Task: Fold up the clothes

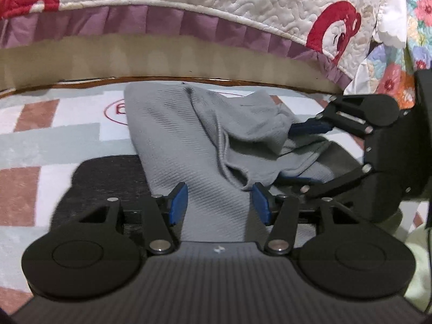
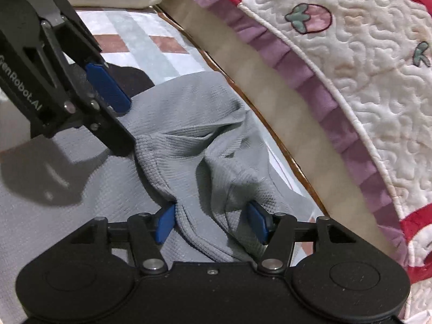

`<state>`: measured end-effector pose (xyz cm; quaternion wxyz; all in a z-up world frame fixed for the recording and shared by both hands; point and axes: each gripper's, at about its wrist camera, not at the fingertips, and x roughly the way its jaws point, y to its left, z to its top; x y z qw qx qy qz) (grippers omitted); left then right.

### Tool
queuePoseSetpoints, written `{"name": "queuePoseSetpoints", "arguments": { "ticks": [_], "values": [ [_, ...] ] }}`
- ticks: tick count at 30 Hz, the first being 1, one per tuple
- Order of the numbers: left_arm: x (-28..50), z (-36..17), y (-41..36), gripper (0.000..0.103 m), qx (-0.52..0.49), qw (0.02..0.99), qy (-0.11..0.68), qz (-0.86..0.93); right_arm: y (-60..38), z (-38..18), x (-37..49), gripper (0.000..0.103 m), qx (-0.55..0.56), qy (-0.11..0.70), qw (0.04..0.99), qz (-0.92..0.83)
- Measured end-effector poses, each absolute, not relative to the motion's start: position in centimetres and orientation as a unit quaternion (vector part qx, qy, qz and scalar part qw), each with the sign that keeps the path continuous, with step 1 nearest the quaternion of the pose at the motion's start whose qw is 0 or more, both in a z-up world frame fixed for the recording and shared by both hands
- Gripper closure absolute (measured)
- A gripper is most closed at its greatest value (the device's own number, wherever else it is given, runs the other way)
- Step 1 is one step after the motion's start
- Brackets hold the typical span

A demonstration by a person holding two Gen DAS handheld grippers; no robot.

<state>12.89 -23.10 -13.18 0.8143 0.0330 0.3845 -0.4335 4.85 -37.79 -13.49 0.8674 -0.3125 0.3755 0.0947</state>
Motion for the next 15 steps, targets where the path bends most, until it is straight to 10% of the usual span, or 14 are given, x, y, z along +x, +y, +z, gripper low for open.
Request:
{"name": "queuePoseSetpoints", "arguments": {
  "ticks": [3, 4, 5, 15],
  "values": [
    [13.1, -13.4, -23.0, 0.051, 0.014, 0.812, 0.389, -0.435, -38.3, -13.0, 5.6, 0.048, -0.298, 0.377, 0.872, 0.094],
    [13.2, -13.4, -22.9, 0.051, 0.011, 0.812, 0.39, -0.435, -38.7, -12.7, 5.9, 0.061, -0.288, 0.375, 0.876, 0.092],
    [13.1, -13.5, -22.8, 0.051, 0.01, 0.811, 0.391, -0.434, -39.2, -12.3, 6.2, 0.099, -0.277, 0.373, 0.881, 0.091],
    [13.3, -14.0, -22.9, 0.051, 0.03, 0.807, 0.413, -0.421, -51.9, -11.5, 11.1, 0.096, 0.129, 0.429, 0.894, -0.024]
  ]
}}
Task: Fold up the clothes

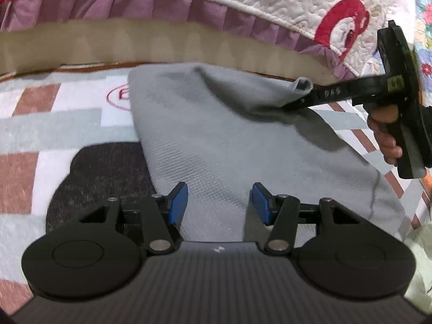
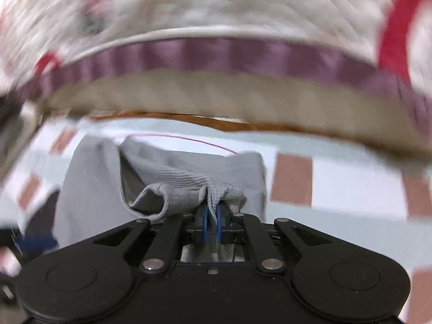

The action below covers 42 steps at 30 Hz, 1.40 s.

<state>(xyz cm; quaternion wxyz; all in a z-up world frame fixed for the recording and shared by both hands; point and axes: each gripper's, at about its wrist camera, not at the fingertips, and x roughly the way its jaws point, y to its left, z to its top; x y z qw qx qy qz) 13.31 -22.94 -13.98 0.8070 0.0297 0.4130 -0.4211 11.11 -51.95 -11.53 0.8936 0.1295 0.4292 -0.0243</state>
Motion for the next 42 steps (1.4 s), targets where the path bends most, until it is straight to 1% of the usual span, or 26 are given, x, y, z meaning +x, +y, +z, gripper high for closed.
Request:
{"name": "queuePoseSetpoints", "arguments": {
  "ticks": [2, 5, 7, 8, 11, 13, 14, 17, 18, 20, 21, 23, 25, 28, 29, 31, 33, 35, 37, 40, 42],
  "values": [
    [13.5, -14.0, -22.7, 0.051, 0.025, 0.806, 0.417, -0.419, -53.2, -12.0, 11.1, 0.096, 0.186, 0.43, 0.883, -0.035],
    [13.7, -14.0, -22.2, 0.051, 0.018, 0.807, 0.42, -0.416, -54.8, -12.4, 10.7, 0.09, 0.245, 0.43, 0.867, -0.057],
    [13.9, -14.1, -22.0, 0.051, 0.012, 0.807, 0.421, -0.413, -55.5, -12.1, 10.4, 0.074, 0.25, 0.425, 0.867, -0.075],
    [14.0, -14.1, -21.9, 0.051, 0.008, 0.807, 0.422, -0.412, -55.5, -11.6, 10.1, 0.063, 0.241, 0.42, 0.87, -0.093],
    [14.2, -14.2, -21.8, 0.051, 0.001, 0.809, 0.422, -0.409, -54.7, -9.5, 8.5, 0.063, 0.194, 0.385, 0.895, -0.117],
    [14.1, -14.2, -21.9, 0.051, 0.001, 0.812, 0.416, -0.408, -51.6, -8.4, 6.8, 0.05, 0.138, 0.35, 0.922, -0.091],
    [14.1, -14.2, -21.9, 0.051, 0.001, 0.814, 0.414, -0.408, -49.3, -8.4, 6.4, 0.04, 0.101, 0.347, 0.931, -0.053],
    [14.0, -14.3, -22.1, 0.05, 0.002, 0.819, 0.402, -0.409, -43.5, -9.9, 8.0, 0.04, -0.023, 0.393, 0.919, 0.032],
    [14.0, -14.3, -22.2, 0.049, 0.002, 0.819, 0.401, -0.41, -42.8, -10.4, 9.0, 0.04, -0.033, 0.408, 0.911, 0.044],
    [14.0, -14.4, -22.3, 0.049, 0.002, 0.82, 0.401, -0.409, -42.9, -11.7, 12.3, 0.042, -0.017, 0.455, 0.889, 0.05],
    [13.9, -14.4, -22.3, 0.049, 0.003, 0.82, 0.4, -0.409, -43.6, -12.2, 13.8, 0.047, -0.012, 0.472, 0.881, 0.03],
    [13.9, -14.3, -22.2, 0.049, 0.006, 0.821, 0.399, -0.409, -46.0, -12.5, 16.0, 0.048, 0.014, 0.466, 0.884, -0.025],
    [14.1, -14.4, -22.0, 0.049, 0.004, 0.822, 0.399, -0.406, -48.9, -12.6, 16.8, 0.049, 0.071, 0.452, 0.887, -0.062],
    [14.4, -14.5, -21.8, 0.047, 0.001, 0.825, 0.401, -0.397, -50.6, -12.6, 16.6, 0.046, 0.059, 0.442, 0.887, -0.121],
    [14.5, -14.6, -21.8, 0.044, 0.001, 0.827, 0.403, -0.392, -50.9, -12.4, 16.2, 0.046, 0.048, 0.435, 0.889, -0.133],
    [14.8, -14.8, -21.7, 0.044, 0.001, 0.826, 0.412, -0.385, -51.4, -11.7, 14.9, 0.045, 0.06, 0.429, 0.892, -0.132],
    [15.0, -14.9, -21.7, 0.043, -0.006, 0.823, 0.421, -0.382, -51.5, -10.4, 12.6, 0.043, 0.09, 0.415, 0.898, -0.114],
    [15.2, -14.9, -21.7, 0.042, -0.014, 0.818, 0.432, -0.38, -51.4, -9.6, 9.5, 0.04, 0.135, 0.413, 0.898, -0.071],
    [15.2, -14.8, -21.5, 0.042, -0.023, 0.812, 0.446, -0.376, -51.5, -9.2, 6.8, 0.038, 0.173, 0.416, 0.892, -0.033],
    [14.6, -14.7, -20.8, 0.042, -0.03, 0.802, 0.468, -0.37, -50.9, -10.1, 2.3, 0.038, 0.173, 0.44, 0.881, -0.016],
    [13.8, -14.6, -20.1, 0.042, -0.031, 0.794, 0.484, -0.366, -50.6, -10.8, -0.3, 0.038, 0.153, 0.453, 0.878, -0.037]
  ]
}}
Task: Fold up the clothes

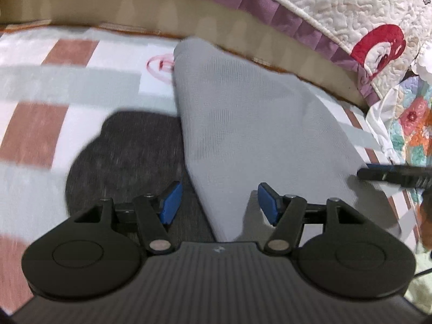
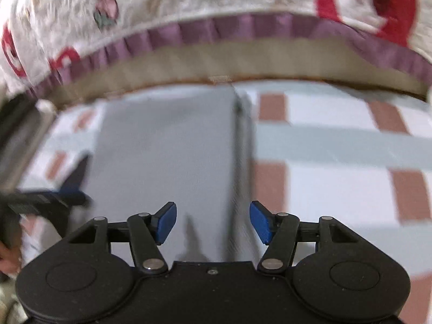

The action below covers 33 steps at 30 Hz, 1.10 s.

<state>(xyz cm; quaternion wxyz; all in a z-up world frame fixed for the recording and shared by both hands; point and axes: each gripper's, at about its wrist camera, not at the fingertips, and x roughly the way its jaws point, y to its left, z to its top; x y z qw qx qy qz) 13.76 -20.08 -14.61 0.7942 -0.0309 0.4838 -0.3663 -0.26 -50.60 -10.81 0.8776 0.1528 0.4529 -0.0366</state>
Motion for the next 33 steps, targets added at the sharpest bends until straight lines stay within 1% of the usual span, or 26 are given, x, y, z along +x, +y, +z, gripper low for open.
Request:
{"name": "queuePoseSetpoints", "arguments": {
  "ticks": [1, 2, 3, 4, 6, 8, 10, 11, 12, 13, 15, 18, 22, 23, 24, 26, 28, 33],
  "values": [
    [13.2, -14.6, -19.6, 0.042, -0.029, 0.79, 0.49, -0.367, -50.8, -11.3, -1.5, 0.038, 0.159, 0.456, 0.875, -0.043],
    [12.5, -14.6, -19.3, 0.041, -0.022, 0.786, 0.495, -0.37, -51.1, -11.8, -2.7, 0.044, 0.167, 0.459, 0.871, -0.048],
    [11.7, -14.6, -19.0, 0.041, -0.014, 0.781, 0.5, -0.374, -51.7, -12.1, -3.6, 0.057, 0.185, 0.456, 0.869, -0.052],
    [11.1, -14.5, -18.8, 0.041, -0.006, 0.778, 0.504, -0.376, -52.2, -12.5, -4.4, 0.06, 0.203, 0.453, 0.866, -0.055],
    [9.7, -14.4, -18.4, 0.04, 0.006, 0.773, 0.511, -0.377, -53.4, -13.2, -6.0, 0.06, 0.24, 0.447, 0.86, -0.062],
    [8.9, -14.5, -18.1, 0.037, -0.004, 0.756, 0.527, -0.388, -54.2, -13.6, -6.4, 0.059, 0.266, 0.442, 0.854, -0.065],
    [8.6, -14.9, -17.8, 0.034, -0.044, 0.73, 0.55, -0.404, -54.2, -13.4, -6.3, 0.058, 0.265, 0.447, 0.852, -0.066],
    [8.6, -15.2, -17.7, 0.034, -0.066, 0.716, 0.561, -0.411, -54.1, -13.2, -6.4, 0.053, 0.265, 0.45, 0.85, -0.068],
    [8.7, -15.6, -17.5, 0.034, -0.086, 0.704, 0.57, -0.415, -54.1, -13.3, -6.5, 0.05, 0.274, 0.451, 0.847, -0.068],
    [8.9, -15.8, -17.3, 0.034, -0.103, 0.699, 0.574, -0.415, -54.2, -13.3, -6.7, 0.05, 0.285, 0.451, 0.843, -0.067],
    [9.1, -16.3, -17.0, 0.036, -0.133, 0.683, 0.585, -0.416, -54.4, -13.8, -7.7, 0.044, 0.329, 0.453, 0.826, -0.064],
    [9.2, -17.1, -16.8, 0.036, -0.171, 0.656, 0.599, -0.427, -54.0, -14.4, -9.7, 0.043, 0.376, 0.443, 0.813, -0.042],
    [8.9, -16.8, -17.4, 0.037, -0.168, 0.668, 0.586, -0.427, -53.4, -15.2, -10.7, 0.04, 0.41, 0.419, 0.81, -0.015],
    [8.8, -16.6, -17.6, 0.04, -0.158, 0.676, 0.579, -0.428, -53.3, -15.4, -10.7, 0.041, 0.417, 0.411, 0.811, -0.009],
    [8.7, -16.5, -17.9, 0.06, -0.148, 0.683, 0.572, -0.429, -53.2, -15.7, -10.5, 0.051, 0.425, 0.404, 0.81, 0.0],
    [8.5, -15.9, -18.3, 0.087, -0.119, 0.702, 0.555, -0.43, -52.7, -16.1, -10.1, 0.081, 0.428, 0.395, 0.813, 0.013],
    [8.8, -15.3, -18.3, 0.088, -0.121, 0.704, 0.545, -0.439, -52.5, -15.7, -9.7, 0.082, 0.437, 0.377, 0.816, 0.02],
    [9.5, -13.9, -18.0, 0.091, -0.136, 0.707, 0.526, -0.454, -52.3, -12.4, -8.1, 0.083, 0.455, 0.338, 0.823, 0.044]
  ]
}}
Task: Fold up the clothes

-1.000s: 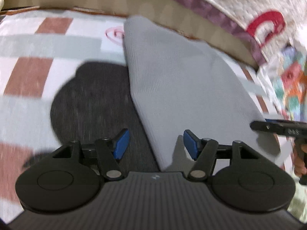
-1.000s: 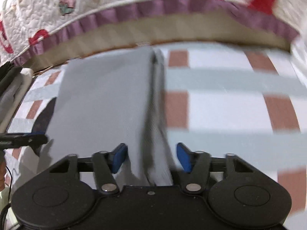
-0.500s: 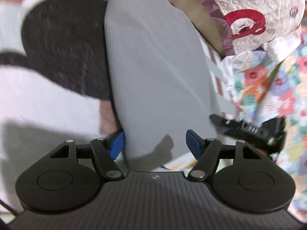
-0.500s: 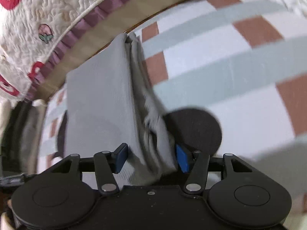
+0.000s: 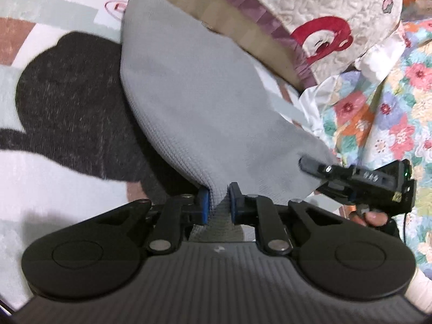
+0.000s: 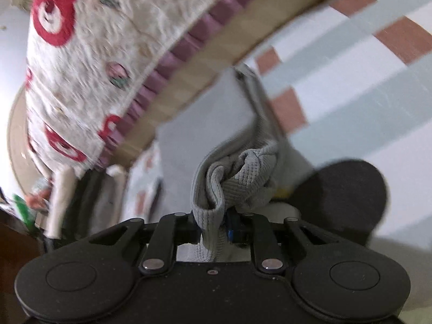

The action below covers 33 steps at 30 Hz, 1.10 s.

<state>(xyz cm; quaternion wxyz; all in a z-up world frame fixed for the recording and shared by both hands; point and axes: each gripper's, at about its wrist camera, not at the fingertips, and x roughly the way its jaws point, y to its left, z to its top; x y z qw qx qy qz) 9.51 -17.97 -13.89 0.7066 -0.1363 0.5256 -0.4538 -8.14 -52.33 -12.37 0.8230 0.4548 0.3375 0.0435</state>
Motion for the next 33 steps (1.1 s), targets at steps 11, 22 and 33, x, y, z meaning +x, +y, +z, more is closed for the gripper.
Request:
{"name": "queuePoseSetpoints", "arguments": {
  "ticks": [11, 22, 33],
  "values": [
    [17.3, -8.4, -17.1, 0.093, -0.198, 0.726, 0.496, -0.434, -54.4, -8.2, -0.2, 0.084, 0.516, 0.301, 0.802, 0.019],
    [26.8, -11.3, -21.9, 0.093, -0.177, 0.765, 0.527, -0.324, -55.6, -11.1, 12.8, 0.083, 0.48, 0.388, 0.784, -0.071],
    [26.8, -12.8, -19.0, 0.093, -0.254, 0.765, 0.519, -0.283, -55.1, -10.6, 14.8, 0.077, 0.373, 0.393, 0.839, 0.057]
  ]
}}
